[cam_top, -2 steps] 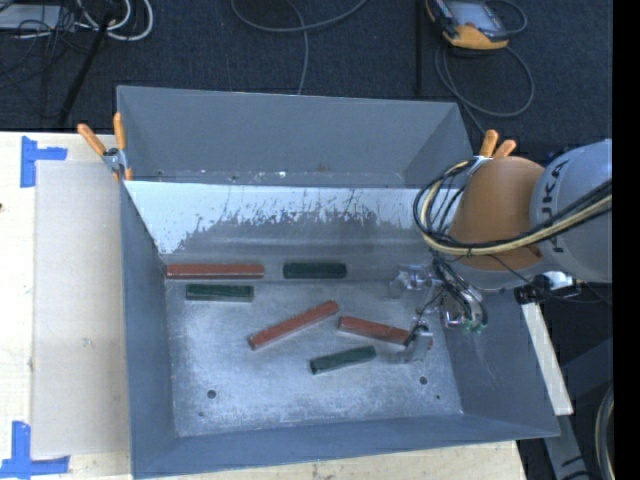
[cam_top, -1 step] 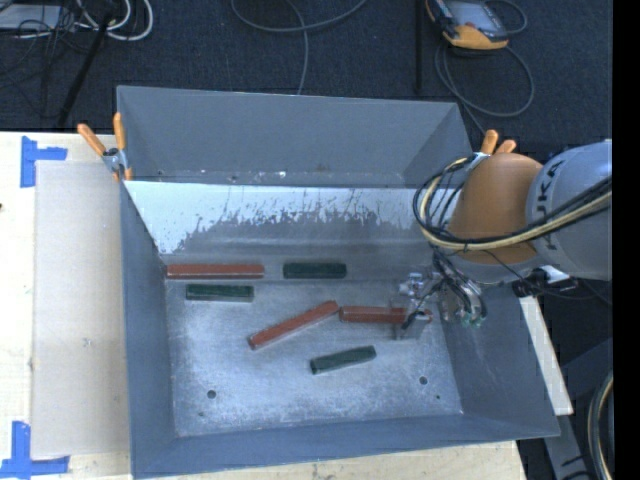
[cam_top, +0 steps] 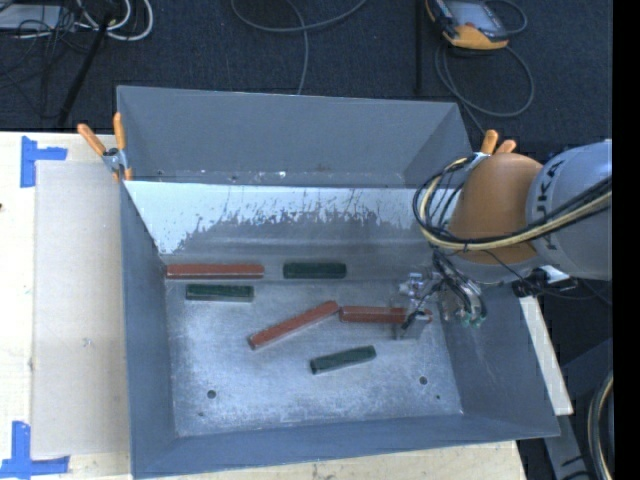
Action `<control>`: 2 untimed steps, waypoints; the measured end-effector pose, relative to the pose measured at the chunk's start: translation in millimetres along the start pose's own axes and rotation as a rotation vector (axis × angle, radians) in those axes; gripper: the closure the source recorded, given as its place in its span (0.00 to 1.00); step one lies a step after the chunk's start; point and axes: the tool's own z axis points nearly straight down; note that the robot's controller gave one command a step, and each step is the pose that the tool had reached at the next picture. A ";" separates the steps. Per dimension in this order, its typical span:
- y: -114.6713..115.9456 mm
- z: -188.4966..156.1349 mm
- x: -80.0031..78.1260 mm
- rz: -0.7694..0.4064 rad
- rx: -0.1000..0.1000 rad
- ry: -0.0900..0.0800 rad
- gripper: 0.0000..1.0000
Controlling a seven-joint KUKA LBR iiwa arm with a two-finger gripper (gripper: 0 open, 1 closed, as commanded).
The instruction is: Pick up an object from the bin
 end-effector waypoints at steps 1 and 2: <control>0.2 -2.8 0.9 0.000 0.000 0.002 1.00; 0.5 -15.6 2.5 -0.001 -0.001 0.009 1.00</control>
Offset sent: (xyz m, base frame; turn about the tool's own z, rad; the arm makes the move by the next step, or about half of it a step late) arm 0.0000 0.0001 0.0704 0.0000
